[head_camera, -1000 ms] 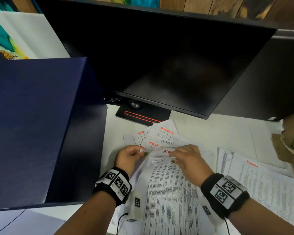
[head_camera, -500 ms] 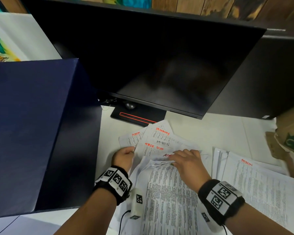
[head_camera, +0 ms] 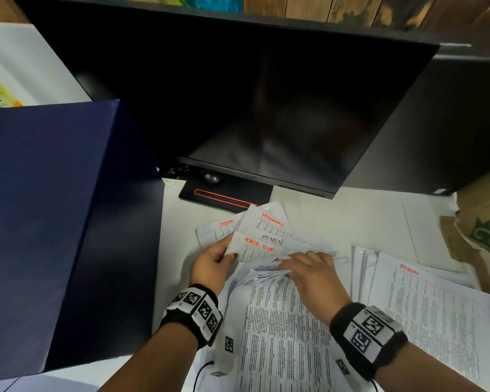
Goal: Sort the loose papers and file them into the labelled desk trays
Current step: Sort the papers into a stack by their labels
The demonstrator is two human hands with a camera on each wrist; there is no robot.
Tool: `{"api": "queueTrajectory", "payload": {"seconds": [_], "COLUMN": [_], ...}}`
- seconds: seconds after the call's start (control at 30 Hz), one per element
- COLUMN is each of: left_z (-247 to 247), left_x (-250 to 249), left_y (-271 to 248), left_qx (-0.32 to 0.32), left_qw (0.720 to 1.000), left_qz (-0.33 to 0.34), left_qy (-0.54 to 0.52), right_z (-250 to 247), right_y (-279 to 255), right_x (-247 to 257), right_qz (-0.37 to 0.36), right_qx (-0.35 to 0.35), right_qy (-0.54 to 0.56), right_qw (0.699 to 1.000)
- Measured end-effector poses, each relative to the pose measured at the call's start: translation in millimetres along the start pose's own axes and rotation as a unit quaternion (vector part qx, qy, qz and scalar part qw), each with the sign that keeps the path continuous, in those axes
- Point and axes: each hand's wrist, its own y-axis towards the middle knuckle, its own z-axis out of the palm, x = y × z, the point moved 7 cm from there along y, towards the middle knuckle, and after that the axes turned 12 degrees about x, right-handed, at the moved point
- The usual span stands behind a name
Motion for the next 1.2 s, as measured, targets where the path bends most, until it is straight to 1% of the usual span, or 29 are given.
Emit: {"api": "queueTrajectory", "payload": {"seconds": [0.03, 0.13, 0.17, 0.3, 0.37, 0.5, 0.53, 0.57, 0.6, 0.7, 0.8, 0.87, 0.9, 0.93, 1.0, 1.03, 1.07, 1.1, 1.13, 1.17, 1.2], "left_z": [0, 2, 2, 7, 10, 9, 10, 13, 15, 22, 24, 22, 20, 17, 8, 6, 8, 8, 6, 1, -2], "left_x": [1, 0, 0, -4, -2, -6, -9, -7, -5, 2, -1, -1, -3, -4, -9, -10, -16, -19, -19, -20, -20], "left_y": [0, 0, 0, 0, 2, 2, 0, -1, -1, -2, -3, -3, -3, -3, -5, -7, -10, -12, -11, -12, -13], "left_qx": [0.001, 0.008, 0.013, 0.064, 0.082, 0.062, 0.064, 0.067, 0.08, 0.118, 0.137, 0.134, 0.12, 0.095, 0.039, 0.029, 0.029, 0.027, 0.022, -0.001, -0.008], "left_qw": [1.0, 0.995, 0.994, 0.986, 0.985, 0.985, 0.981, 0.979, 0.979, 0.984, 0.981, 0.981, 0.982, 0.981, 0.982, 0.981, 0.977, 0.976, 0.979, 0.989, 0.995], "left_qz": [0.004, 0.02, 0.022, 0.053, 0.054, 0.074, 0.09, 0.091, 0.087, 0.068, 0.078, 0.086, 0.099, 0.118, 0.136, 0.128, 0.141, 0.133, 0.128, 0.106, 0.094], "left_qy": [0.01, 0.094, 0.102, 0.143, 0.144, 0.145, 0.159, 0.17, 0.168, 0.111, 0.109, 0.107, 0.111, 0.119, 0.126, 0.139, 0.156, 0.17, 0.155, 0.103, 0.035], "right_z": [1, 2, 3, 3, 2, 2, 2, 2, 2, 1, -1, -1, -2, -2, -4, -5, -6, -7, -8, -9, -10], "right_y": [0, 1, 2, 2, 2, 2, 2, 1, 1, 1, 0, -1, -1, -1, -1, 0, 0, 1, 2, 3, 3], "right_x": [0, -1, -1, -2, -1, 0, 0, 0, -1, -2, -1, 0, 1, 2, 3, 3, 3, 3, 2, 2, 2], "right_qz": [0.0, 0.001, 0.002, 0.009, 0.008, 0.012, 0.01, 0.01, 0.012, 0.016, 0.016, 0.014, 0.011, 0.009, 0.011, 0.012, 0.013, 0.016, 0.016, 0.014, 0.012], "right_qx": [-0.001, -0.001, -0.001, 0.006, 0.007, 0.007, 0.006, 0.006, 0.007, 0.009, 0.007, 0.005, 0.004, 0.003, 0.004, 0.005, 0.008, 0.013, 0.017, 0.02, 0.023], "right_qy": [-0.003, -0.007, -0.008, -0.009, -0.01, -0.014, -0.014, -0.015, -0.014, -0.013, -0.014, -0.012, -0.012, -0.012, -0.013, -0.014, -0.015, -0.015, -0.015, -0.018, -0.023], "right_qw": [1.0, 1.0, 1.0, 1.0, 1.0, 1.0, 1.0, 1.0, 1.0, 1.0, 1.0, 1.0, 1.0, 1.0, 1.0, 1.0, 1.0, 1.0, 1.0, 1.0, 0.999]}}
